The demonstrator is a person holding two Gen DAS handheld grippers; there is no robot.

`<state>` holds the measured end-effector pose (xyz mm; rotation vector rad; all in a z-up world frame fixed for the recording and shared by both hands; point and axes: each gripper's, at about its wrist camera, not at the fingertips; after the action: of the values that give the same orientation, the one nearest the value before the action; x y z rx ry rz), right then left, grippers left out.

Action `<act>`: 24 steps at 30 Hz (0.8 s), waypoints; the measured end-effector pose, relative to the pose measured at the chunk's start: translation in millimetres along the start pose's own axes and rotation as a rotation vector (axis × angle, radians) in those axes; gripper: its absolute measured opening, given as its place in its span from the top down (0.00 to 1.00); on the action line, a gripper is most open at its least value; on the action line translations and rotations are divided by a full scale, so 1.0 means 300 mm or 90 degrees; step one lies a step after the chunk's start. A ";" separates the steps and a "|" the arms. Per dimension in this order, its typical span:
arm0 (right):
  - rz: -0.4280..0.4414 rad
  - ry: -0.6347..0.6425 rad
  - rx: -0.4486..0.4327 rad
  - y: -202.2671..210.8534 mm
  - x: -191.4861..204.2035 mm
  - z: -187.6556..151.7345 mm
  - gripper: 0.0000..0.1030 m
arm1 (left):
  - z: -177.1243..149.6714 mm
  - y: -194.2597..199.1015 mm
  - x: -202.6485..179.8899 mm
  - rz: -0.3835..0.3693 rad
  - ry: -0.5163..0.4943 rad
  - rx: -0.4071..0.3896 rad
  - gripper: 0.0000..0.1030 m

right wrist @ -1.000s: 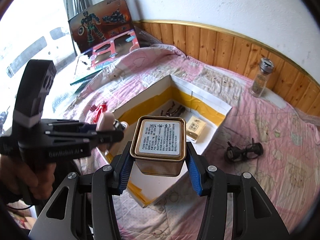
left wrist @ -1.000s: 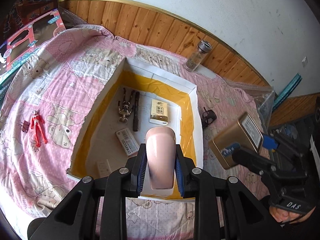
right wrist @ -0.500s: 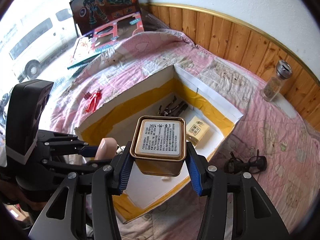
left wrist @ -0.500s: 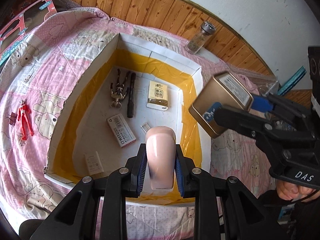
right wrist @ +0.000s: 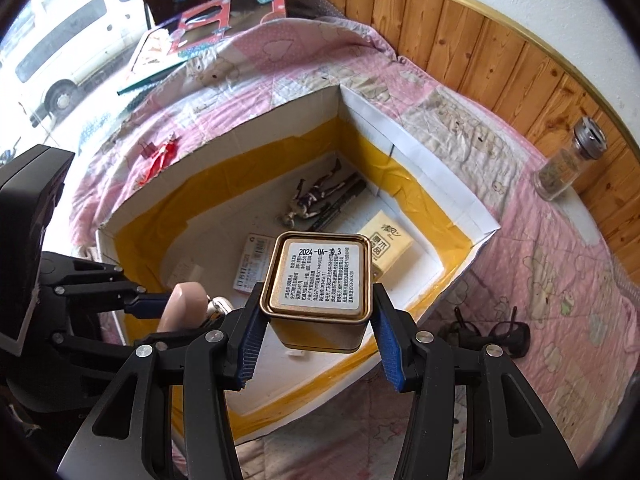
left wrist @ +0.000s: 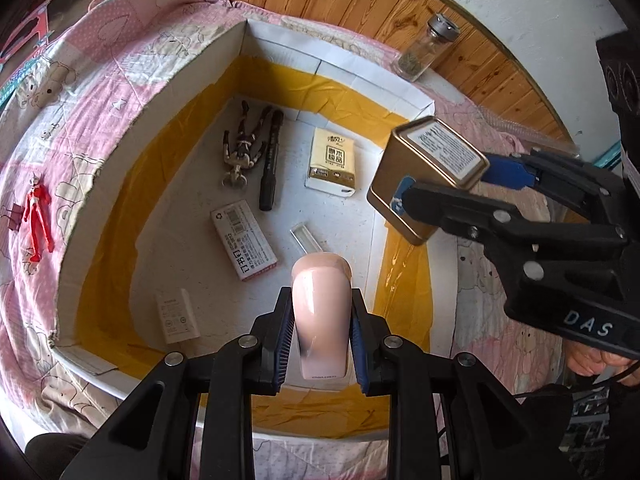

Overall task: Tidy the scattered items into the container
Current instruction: 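Lift the stapler and gold tin with both tools and carry them over the box, then open both tools to drop the stapler and gold tin into the box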

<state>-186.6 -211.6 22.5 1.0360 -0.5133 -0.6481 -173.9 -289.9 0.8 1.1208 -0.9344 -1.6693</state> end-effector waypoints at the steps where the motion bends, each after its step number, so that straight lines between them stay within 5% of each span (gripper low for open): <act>1: 0.001 0.000 0.003 -0.006 -0.004 0.003 0.49 | -0.001 -0.005 -0.003 -0.001 -0.002 0.002 0.74; 24: 0.002 0.080 0.140 -0.224 -0.008 0.018 0.49 | 0.006 -0.067 0.028 -0.011 0.019 0.018 0.74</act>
<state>-208.2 -237.1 -35.9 1.2749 -0.4831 -0.5265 -182.5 -291.1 -19.3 1.1725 -0.9343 -1.6534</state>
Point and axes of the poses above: each gripper's, at about its wrist camera, not at the fingertips, and y roughly against the way its jaws point, x to its left, z to its top, and after that the axes turned 5 degrees about z, right-handed
